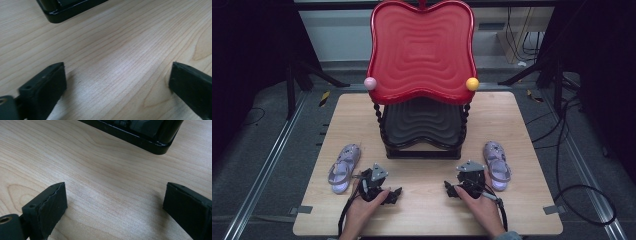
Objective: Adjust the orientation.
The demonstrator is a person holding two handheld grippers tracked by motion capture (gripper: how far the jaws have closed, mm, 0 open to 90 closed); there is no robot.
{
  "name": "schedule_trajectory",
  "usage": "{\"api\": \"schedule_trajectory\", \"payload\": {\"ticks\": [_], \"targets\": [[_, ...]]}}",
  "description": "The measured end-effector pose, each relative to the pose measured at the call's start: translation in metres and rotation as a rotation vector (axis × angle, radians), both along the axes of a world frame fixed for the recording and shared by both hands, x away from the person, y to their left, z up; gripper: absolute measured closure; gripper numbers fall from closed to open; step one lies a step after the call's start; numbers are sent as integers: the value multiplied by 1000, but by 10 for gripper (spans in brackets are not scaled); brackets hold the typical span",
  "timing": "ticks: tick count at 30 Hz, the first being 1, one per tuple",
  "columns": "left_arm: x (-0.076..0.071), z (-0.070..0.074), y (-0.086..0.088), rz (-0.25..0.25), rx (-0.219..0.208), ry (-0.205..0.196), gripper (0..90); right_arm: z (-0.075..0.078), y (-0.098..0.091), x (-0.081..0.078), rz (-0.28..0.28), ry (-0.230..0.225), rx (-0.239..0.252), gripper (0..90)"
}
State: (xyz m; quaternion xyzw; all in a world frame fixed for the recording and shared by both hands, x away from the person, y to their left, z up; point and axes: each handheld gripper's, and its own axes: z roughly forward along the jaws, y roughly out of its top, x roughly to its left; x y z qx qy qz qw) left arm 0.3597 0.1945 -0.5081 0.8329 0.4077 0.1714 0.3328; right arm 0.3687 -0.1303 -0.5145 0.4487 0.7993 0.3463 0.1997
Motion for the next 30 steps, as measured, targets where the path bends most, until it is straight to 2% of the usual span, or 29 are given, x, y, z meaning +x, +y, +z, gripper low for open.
{"api": "schedule_trajectory", "payload": {"ticks": [2, 6, 10, 14, 16, 20, 24, 26, 27, 28, 30], "targets": [[0, 7, 1, 8, 1, 17, 78, 0, 0, -1, -7, 2, 2, 54], [-4, 29, 7, 23, 58, 18, 74, 0, 0, -1, -1, 0, 1, 55], [-6, 57, 21, 53, 80, 29, 73, 0, -1, -2, 0, 1, 3, 55], [-7, 83, 47, 111, 103, 1, 95, 0, -2, -3, 9, -1, 3, 55], [-6, 94, 63, 146, 106, -4, 142, 0, -2, -3, 9, 0, 4, 56], [-1, 111, 96, 203, 106, 26, 206, 0, -2, -3, 10, 0, 4, 55], [6, 119, 123, 237, 106, 59, 265, 0, -2, -3, 10, 0, 4, 55], [11, 117, 136, 253, 104, 88, 310, 0, -2, -3, 10, 0, 4, 55], [11, 117, 136, 253, 104, 88, 328, 0, -2, -3, 10, 0, 4, 55], [16, 114, 143, 267, 110, 115, 349, 0, -2, -3, 10, 0, 4, 56], [20, 109, 149, 279, 120, 146, 386, 0, -2, -3, 11, -1, 4, 56]]}}
